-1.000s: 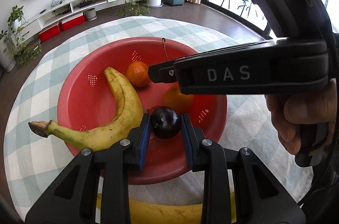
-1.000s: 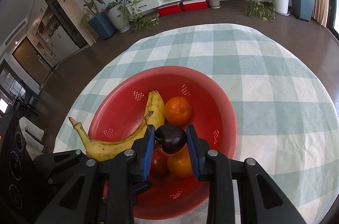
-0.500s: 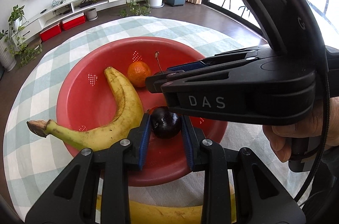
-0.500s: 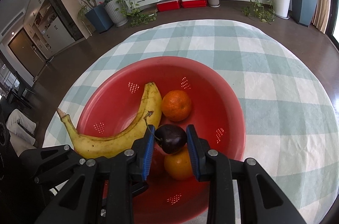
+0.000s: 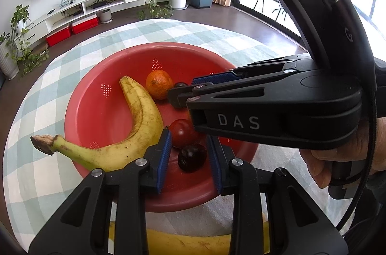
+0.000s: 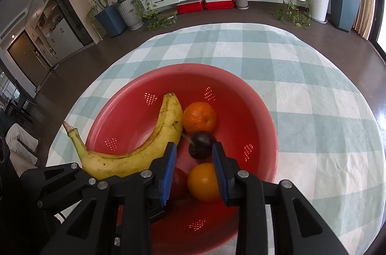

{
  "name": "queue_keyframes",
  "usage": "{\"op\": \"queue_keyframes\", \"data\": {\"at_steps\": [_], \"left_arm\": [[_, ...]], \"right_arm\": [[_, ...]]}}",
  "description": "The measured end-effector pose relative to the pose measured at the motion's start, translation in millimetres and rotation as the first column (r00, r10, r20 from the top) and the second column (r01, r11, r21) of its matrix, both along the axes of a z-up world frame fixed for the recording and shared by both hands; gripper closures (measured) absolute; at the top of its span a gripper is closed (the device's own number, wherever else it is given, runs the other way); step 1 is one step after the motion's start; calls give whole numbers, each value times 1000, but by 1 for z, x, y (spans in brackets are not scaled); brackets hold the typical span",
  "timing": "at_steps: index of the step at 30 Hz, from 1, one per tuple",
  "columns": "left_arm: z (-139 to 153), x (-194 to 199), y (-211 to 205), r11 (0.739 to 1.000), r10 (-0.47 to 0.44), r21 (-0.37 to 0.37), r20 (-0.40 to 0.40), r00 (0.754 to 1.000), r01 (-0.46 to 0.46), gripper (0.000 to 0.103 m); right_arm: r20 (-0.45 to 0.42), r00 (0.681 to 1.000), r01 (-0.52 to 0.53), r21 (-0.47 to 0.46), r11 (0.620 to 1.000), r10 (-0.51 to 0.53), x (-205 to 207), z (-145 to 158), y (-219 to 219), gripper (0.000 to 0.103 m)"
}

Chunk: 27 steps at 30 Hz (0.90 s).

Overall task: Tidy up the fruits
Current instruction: 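Open the left tool releasing the plum while the right tool releases the tomato, then move the left tool back to the fruit and close on an orange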

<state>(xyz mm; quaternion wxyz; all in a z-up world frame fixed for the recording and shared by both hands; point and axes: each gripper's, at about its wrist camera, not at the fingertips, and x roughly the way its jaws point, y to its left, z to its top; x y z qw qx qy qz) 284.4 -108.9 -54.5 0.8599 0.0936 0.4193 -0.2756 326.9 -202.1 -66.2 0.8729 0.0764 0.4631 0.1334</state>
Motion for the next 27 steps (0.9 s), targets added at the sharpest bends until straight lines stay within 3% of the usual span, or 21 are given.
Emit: {"op": "queue_keyframes", "data": {"at_steps": [5,7,9,12,13,14,20,27], "left_arm": [[3,-4,3,1000,8,-5,5,1000,-7,74],[5,-7,5,1000,12,-9,10,1000,-12,70],[11,-13,8,999,18,-29,22,1000,-18,55],[23,-26,13,998,29,-54,58,998,-26,25],[27,-31,15,998,39,-55,74,997,-35,12],[31,-36,18,997,45,-62,83,996,-40,7],[50,-73,48,989,108,-109,116,987,-96,1],[42,-130,96,970,198,-157,59,978,-187,1]], "right_arm": [[5,1000,10,9,1000,-10,-4,3,-3,68],[20,1000,22,13,1000,-23,-8,7,-6,60],[43,998,40,27,999,-41,-17,14,-11,42],[99,993,61,70,996,-68,-35,29,-22,20],[118,990,68,81,994,-77,-42,34,-25,17],[134,988,70,91,993,-82,-49,38,-28,14],[185,977,85,123,989,-107,-98,51,-47,12],[194,970,123,135,983,-149,-162,36,-59,10]]}}
